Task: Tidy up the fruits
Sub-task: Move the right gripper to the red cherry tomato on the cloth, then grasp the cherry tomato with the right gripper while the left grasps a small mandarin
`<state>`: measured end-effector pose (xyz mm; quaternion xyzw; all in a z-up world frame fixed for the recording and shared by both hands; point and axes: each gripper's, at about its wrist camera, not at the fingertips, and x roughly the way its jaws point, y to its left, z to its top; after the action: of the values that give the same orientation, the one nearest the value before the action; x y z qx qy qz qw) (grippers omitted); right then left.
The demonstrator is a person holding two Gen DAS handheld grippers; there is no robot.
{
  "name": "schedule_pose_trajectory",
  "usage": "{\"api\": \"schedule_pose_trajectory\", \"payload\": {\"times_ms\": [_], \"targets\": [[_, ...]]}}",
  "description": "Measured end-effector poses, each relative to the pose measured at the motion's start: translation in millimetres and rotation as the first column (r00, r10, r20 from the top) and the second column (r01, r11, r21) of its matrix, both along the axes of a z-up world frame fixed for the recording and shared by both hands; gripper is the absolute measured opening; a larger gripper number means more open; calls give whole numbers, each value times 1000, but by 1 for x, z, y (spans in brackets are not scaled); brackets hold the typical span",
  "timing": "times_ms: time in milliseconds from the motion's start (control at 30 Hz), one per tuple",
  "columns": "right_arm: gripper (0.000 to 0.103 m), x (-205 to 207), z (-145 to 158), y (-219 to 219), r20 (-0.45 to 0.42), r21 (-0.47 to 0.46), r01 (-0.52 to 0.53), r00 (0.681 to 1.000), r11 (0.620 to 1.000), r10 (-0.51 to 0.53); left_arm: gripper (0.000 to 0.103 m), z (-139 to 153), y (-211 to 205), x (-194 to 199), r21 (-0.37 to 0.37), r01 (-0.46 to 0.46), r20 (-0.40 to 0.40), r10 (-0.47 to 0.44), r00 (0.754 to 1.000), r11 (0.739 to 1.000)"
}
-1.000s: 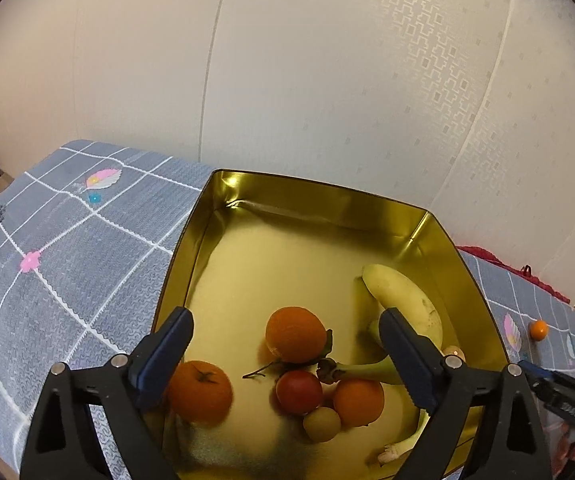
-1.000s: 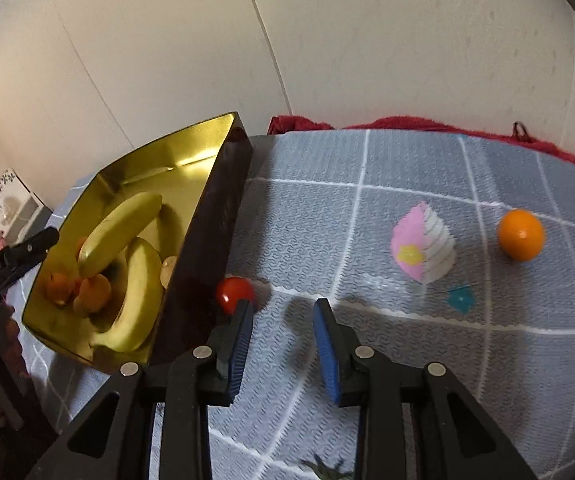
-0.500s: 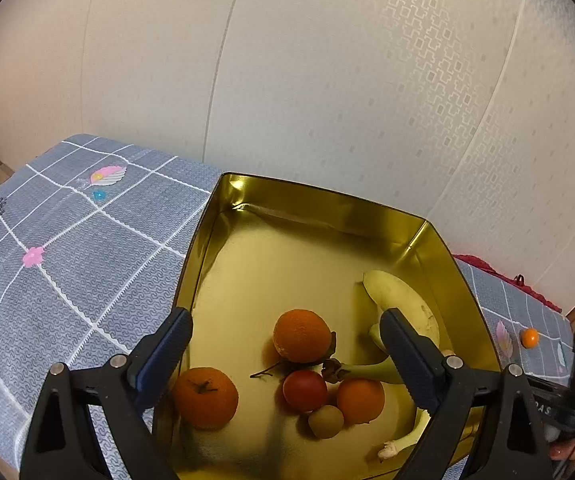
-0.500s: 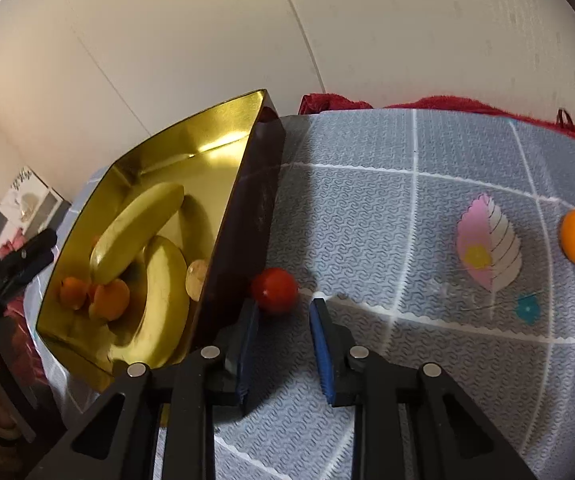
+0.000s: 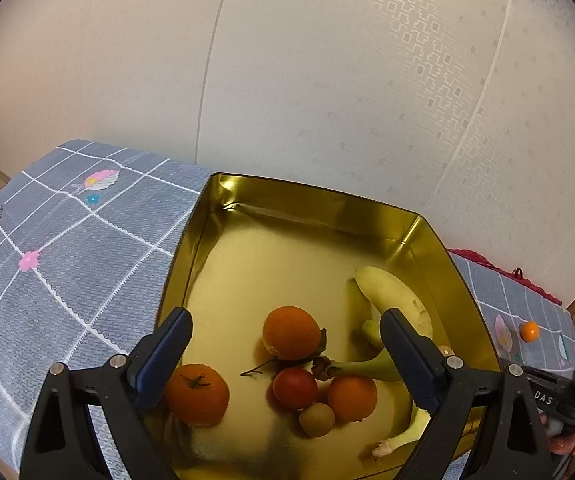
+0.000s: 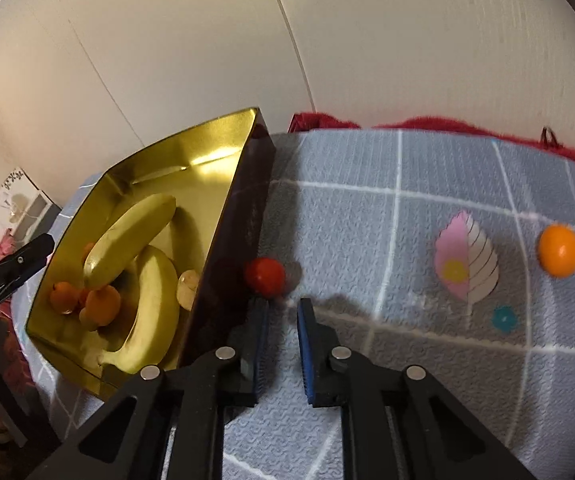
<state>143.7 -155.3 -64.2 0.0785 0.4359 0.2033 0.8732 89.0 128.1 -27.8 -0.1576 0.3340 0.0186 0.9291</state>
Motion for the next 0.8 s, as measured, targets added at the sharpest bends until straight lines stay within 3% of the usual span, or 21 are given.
{"api": "schedule_pose_trajectory", "payload": {"times_ms": [67,400,567,800], "targets": [[29,3,-1,1,-6,-4,5,1000,1000,-5,96,0,-3,0,7,6,0,-6,1000,1000],[31,29,-4,5,13,15,-106,994,994,106,96,0,1,-2,18,6,2,-6,1000,1000],[25,36,-13,-1,-33,91,-75,996,993,79,96,-2,9,0,9,-9,-9,10,1000,1000],[25,22,-10,-4,-32,48,-31,999,998,33,96,-3,6,1,0,-7,-14,7,1000,1000]]}}
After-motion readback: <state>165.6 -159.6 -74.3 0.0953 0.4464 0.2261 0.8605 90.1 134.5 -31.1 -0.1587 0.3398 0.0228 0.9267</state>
